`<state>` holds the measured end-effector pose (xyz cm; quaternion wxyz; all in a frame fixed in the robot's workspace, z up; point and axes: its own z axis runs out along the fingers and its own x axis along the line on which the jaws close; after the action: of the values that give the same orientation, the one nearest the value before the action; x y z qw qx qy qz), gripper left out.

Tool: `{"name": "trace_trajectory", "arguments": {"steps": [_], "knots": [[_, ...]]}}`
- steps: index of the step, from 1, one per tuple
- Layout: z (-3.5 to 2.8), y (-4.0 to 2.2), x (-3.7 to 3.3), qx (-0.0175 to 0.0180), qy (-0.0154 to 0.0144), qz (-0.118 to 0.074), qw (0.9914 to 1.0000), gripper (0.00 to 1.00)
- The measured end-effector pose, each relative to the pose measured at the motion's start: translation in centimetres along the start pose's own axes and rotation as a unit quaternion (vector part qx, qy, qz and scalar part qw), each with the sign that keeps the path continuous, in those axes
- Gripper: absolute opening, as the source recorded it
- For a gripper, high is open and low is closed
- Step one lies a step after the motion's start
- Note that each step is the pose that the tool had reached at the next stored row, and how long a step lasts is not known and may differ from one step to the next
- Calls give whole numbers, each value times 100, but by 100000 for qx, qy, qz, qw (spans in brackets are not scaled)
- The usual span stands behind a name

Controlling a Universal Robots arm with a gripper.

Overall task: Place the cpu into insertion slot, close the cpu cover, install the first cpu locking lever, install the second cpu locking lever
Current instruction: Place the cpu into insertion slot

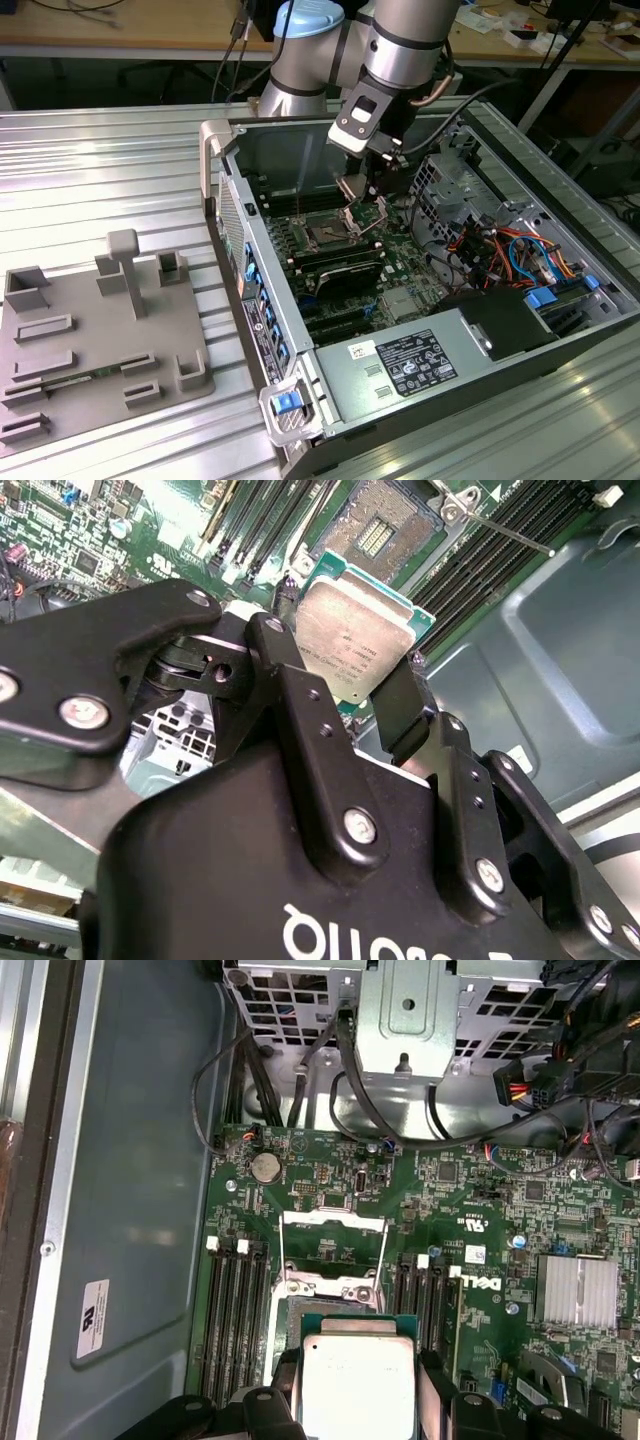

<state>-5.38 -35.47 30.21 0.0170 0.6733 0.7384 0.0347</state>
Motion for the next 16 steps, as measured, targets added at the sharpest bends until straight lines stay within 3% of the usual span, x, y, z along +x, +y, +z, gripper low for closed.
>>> {"name": "trace_trajectory", "arguments": {"steps": [6,8,10,16], "knots": [[115,-32,41,72,-90,1318,99991,55],[196,-38,45,83,-282,4045,99918,55],[258,-43,52,106,-395,5611,99842,55],[334,-82,74,204,-447,6369,99796,55]]}}
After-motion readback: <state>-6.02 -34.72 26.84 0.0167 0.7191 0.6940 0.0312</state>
